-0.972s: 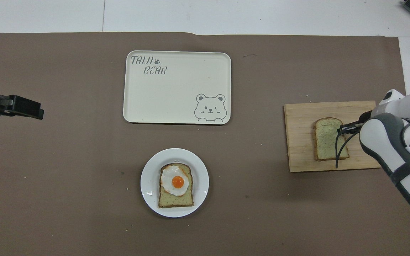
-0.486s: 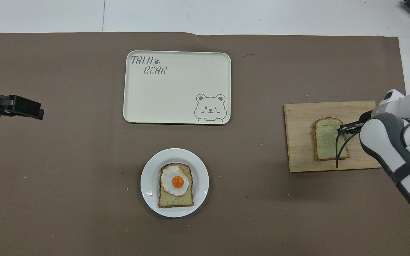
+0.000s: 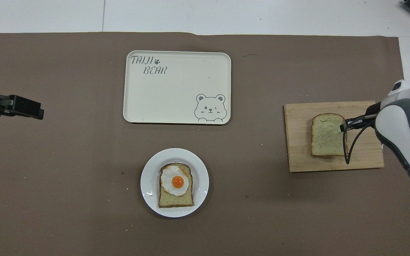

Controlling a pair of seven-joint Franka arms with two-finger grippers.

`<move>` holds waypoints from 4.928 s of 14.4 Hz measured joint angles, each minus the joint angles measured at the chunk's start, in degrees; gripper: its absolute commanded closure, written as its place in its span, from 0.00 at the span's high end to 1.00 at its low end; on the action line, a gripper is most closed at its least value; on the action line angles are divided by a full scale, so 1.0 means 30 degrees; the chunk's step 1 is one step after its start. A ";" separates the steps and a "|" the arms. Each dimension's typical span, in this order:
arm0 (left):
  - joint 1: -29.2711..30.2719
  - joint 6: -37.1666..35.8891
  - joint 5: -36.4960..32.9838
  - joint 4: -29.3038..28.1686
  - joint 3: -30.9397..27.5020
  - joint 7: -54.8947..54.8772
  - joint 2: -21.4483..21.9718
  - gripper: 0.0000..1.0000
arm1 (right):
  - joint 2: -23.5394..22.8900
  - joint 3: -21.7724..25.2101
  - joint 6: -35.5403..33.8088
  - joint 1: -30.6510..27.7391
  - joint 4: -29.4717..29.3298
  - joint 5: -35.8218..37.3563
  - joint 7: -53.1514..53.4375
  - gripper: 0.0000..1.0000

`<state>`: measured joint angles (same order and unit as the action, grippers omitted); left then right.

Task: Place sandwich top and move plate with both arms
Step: 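Lift the bread slice with the right gripper toward the white plate, then lay the bread slice on the egg toast with the right gripper, then release the bread with the right gripper while the left gripper reaches the plate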

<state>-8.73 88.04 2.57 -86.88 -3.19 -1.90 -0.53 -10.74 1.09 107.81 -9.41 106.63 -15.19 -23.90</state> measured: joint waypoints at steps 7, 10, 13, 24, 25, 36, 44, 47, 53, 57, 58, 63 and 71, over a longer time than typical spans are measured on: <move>0.0000 0.0000 0.0007 0.0000 0.0006 0.0000 0.0000 1.00 | 0.0216 -0.0086 -0.3255 0.0064 -0.0958 -0.2297 0.0000 0.00; 0.0000 0.0000 0.0008 0.0000 0.0005 0.0000 0.0000 1.00 | 0.0215 -0.0318 -0.3780 0.0604 -0.0954 -0.2852 0.0000 0.00; 0.0000 0.0000 0.0009 0.0000 0.0005 0.0000 0.0000 1.00 | 0.0215 -0.0384 -0.4007 0.1822 -0.0922 -0.3972 0.1181 0.00; 0.0088 -0.0018 0.0008 0.0000 -0.0241 0.0001 0.0000 1.00 | 0.0611 -0.0453 -0.2298 0.7429 -0.0325 -0.6141 0.6886 0.00; 0.0088 -0.0018 0.0009 0.0000 -0.0241 0.0001 0.0000 1.00 | 0.0691 -0.0453 -0.1940 0.7917 -0.0239 -0.6442 0.7414 0.00; 0.0281 -0.0064 0.0533 -0.0649 -0.0240 0.0004 0.0002 1.00 | 0.0875 -0.0451 0.2376 1.2330 0.0727 -0.8059 1.0515 0.00; 0.0251 0.2003 0.2385 -0.3417 -0.0068 -0.1621 -0.0009 1.00 | 0.0340 -0.0439 0.5001 1.4125 0.2556 -0.8060 1.0033 0.00; 0.0241 0.2937 0.3341 -0.4331 0.0043 -0.2250 -0.0014 1.00 | -0.0451 -0.0455 0.6803 1.5274 0.2993 -0.8060 1.0033 0.00; 0.0009 0.4804 0.5525 -0.6321 0.0237 -0.3429 -0.0035 1.00 | -0.1215 -0.0445 0.7576 1.5789 0.3145 -0.8060 0.9786 0.00; 0.0014 0.5271 0.7848 -0.7566 0.0193 -0.5614 -0.0204 1.00 | -0.1312 -0.0384 0.7840 1.5791 0.3251 -0.8060 0.8893 0.13; 0.0018 0.5319 0.8374 -0.7890 0.0176 -0.6309 -0.0263 1.00 | -0.1327 -0.0359 0.7848 1.5763 0.3250 -0.8060 0.8891 0.63; 0.0073 0.6122 1.0909 -1.0340 0.0036 -0.9252 -0.0589 1.00 | -0.1352 -0.0123 0.8032 1.5558 0.2956 -0.8049 0.8868 1.00; 0.0073 0.6217 1.5356 -1.4339 0.0025 -0.9650 -0.0541 1.00 | -0.0309 0.0153 0.8029 1.3226 0.2094 -0.2087 0.9072 1.00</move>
<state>-8.51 106.69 48.63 -129.90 -3.12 -30.85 -2.16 -11.66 1.55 131.90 30.27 112.91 -21.46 3.32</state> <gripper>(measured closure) 0.000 0.000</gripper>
